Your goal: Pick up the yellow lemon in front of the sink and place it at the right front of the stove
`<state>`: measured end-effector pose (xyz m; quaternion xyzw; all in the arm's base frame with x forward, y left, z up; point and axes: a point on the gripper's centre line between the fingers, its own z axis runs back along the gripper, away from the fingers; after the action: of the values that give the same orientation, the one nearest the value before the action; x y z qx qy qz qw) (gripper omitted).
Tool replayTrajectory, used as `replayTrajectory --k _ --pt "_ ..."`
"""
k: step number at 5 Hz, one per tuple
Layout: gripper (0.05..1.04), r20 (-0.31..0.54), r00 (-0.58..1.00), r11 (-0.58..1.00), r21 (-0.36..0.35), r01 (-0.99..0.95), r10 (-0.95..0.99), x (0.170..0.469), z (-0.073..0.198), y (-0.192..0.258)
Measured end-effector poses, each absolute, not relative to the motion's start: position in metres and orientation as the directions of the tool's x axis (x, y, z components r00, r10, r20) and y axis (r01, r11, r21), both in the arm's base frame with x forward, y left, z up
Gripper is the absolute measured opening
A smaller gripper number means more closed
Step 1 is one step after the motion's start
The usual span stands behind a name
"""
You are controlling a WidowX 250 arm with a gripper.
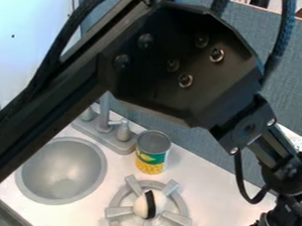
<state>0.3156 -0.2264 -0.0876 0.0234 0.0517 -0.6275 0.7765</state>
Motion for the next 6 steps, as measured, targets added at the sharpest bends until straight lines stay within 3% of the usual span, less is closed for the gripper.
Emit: replayTrajectory --k 2,3,4,6 --pt "0.764 -0.124 0.241 0.251 -0.07 0.965 -0.962 0.313 -0.089 -0.231" --pt "0.966 -0.124 0.259 0.269 -0.074 0.96 -0.958 0.311 -0.089 -0.232" --pt "0.98 -0.094 0.285 0.291 -0.048 0.956 -0.954 0.309 -0.087 -0.229" --pt "0.991 0.032 0.406 0.407 0.038 0.913 -0.913 0.305 -0.031 -0.194"
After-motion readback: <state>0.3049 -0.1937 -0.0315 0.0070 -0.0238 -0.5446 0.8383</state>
